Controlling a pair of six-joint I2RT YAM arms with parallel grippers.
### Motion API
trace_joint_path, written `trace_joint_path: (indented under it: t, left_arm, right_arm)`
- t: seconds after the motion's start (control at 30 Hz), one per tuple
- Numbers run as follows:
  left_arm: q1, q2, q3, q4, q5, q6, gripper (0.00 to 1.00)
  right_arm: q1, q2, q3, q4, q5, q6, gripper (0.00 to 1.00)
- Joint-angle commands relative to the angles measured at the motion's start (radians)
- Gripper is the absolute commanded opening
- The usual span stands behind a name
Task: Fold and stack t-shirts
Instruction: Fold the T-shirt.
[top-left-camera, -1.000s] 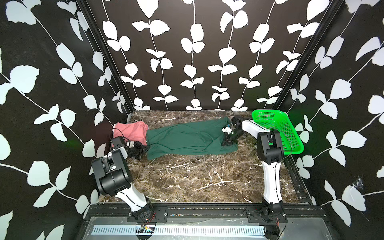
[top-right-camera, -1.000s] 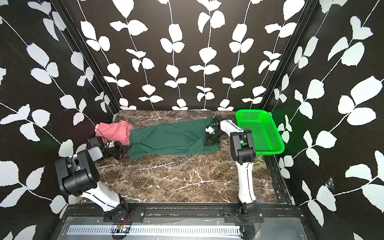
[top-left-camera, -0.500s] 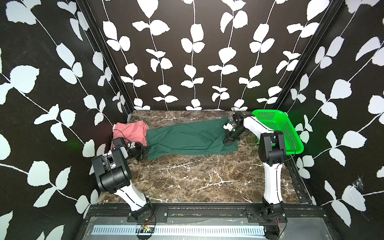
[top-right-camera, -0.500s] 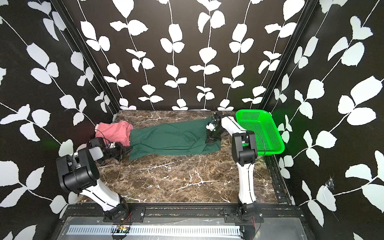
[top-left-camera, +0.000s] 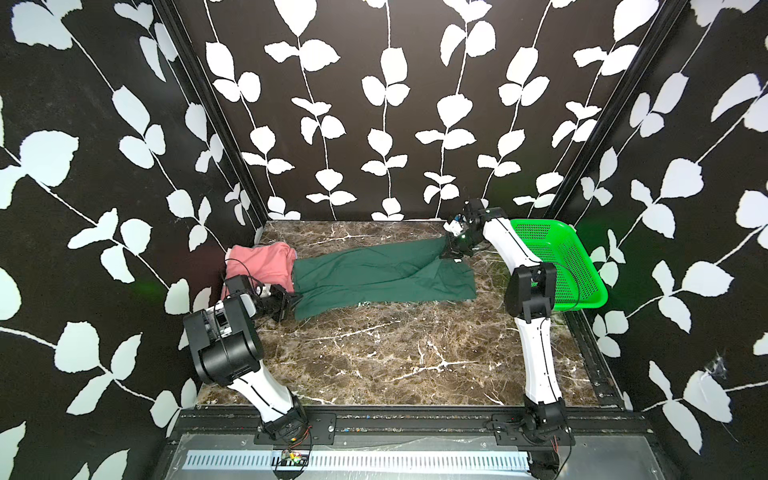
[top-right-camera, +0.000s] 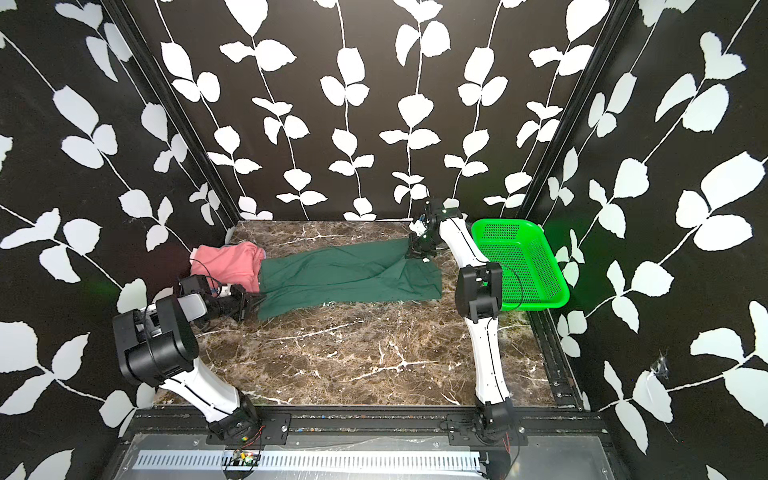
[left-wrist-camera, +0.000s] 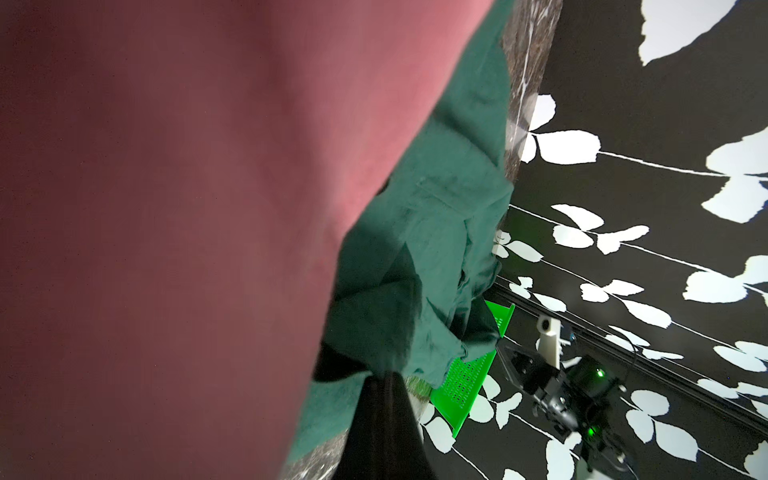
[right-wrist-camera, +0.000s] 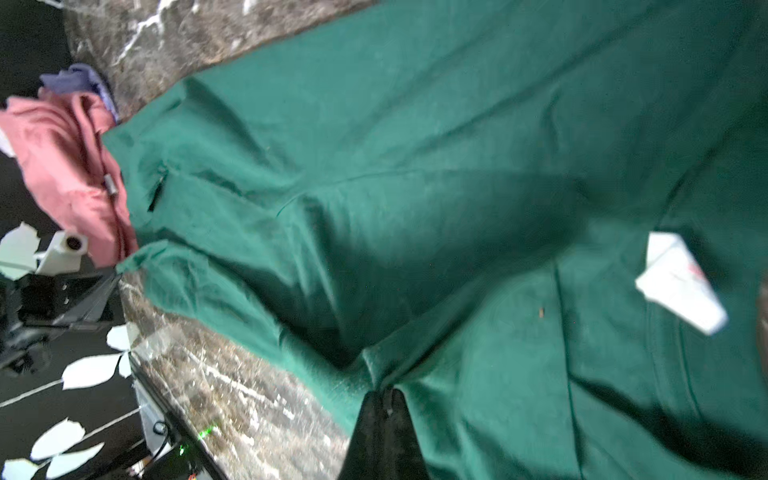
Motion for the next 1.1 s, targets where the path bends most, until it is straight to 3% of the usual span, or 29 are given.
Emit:
trace_joint_path:
  t: [0.0, 0.27, 0.53, 0.57, 0.6, 0.67, 0.83, 0.9, 0.97, 1.07]
  left_arm:
    - [0.0, -0.001, -0.002, -0.023, 0.018, 0.022, 0.0]
    - [0.0, 0.001, 0.007, -0.035, 0.015, 0.026, 0.0]
    - [-0.002, 0.014, 0.015, -0.05, 0.018, 0.029, 0.0]
    - [-0.002, 0.018, 0.015, -0.054, 0.018, 0.028, 0.0]
    - [-0.003, 0.02, 0.015, -0.054, 0.017, 0.028, 0.01]
    - [-0.004, 0.026, 0.015, -0.053, 0.019, 0.031, 0.25]
    - [-0.004, 0.007, 0.014, -0.053, 0.004, 0.045, 0.49]
    - [-0.005, -0.008, 0.014, -0.053, -0.005, 0.05, 0.55]
    - [-0.011, -0.019, 0.022, -0.056, -0.004, 0.056, 0.55]
    - [-0.039, -0.036, 0.041, -0.063, -0.003, 0.062, 0.52]
  right_arm:
    - [0.004, 0.054, 0.108, -0.037, 0.02, 0.025, 0.0]
    - [-0.018, 0.127, 0.217, 0.032, 0.051, 0.085, 0.0]
    - [-0.043, 0.156, 0.217, 0.128, 0.046, 0.137, 0.0]
    - [-0.046, 0.164, 0.216, 0.151, 0.013, 0.157, 0.39]
    - [-0.047, 0.169, 0.21, 0.172, -0.028, 0.174, 0.63]
    - [-0.046, 0.179, 0.193, 0.224, -0.108, 0.212, 0.99]
    - [-0.038, 0.148, 0.114, 0.25, -0.167, 0.213, 0.9]
    - [-0.034, 0.106, 0.042, 0.232, -0.151, 0.18, 0.68]
    - [-0.025, 0.04, -0.074, 0.233, -0.133, 0.154, 0.36]
    - [-0.008, -0.064, -0.259, 0.249, -0.087, 0.111, 0.07]
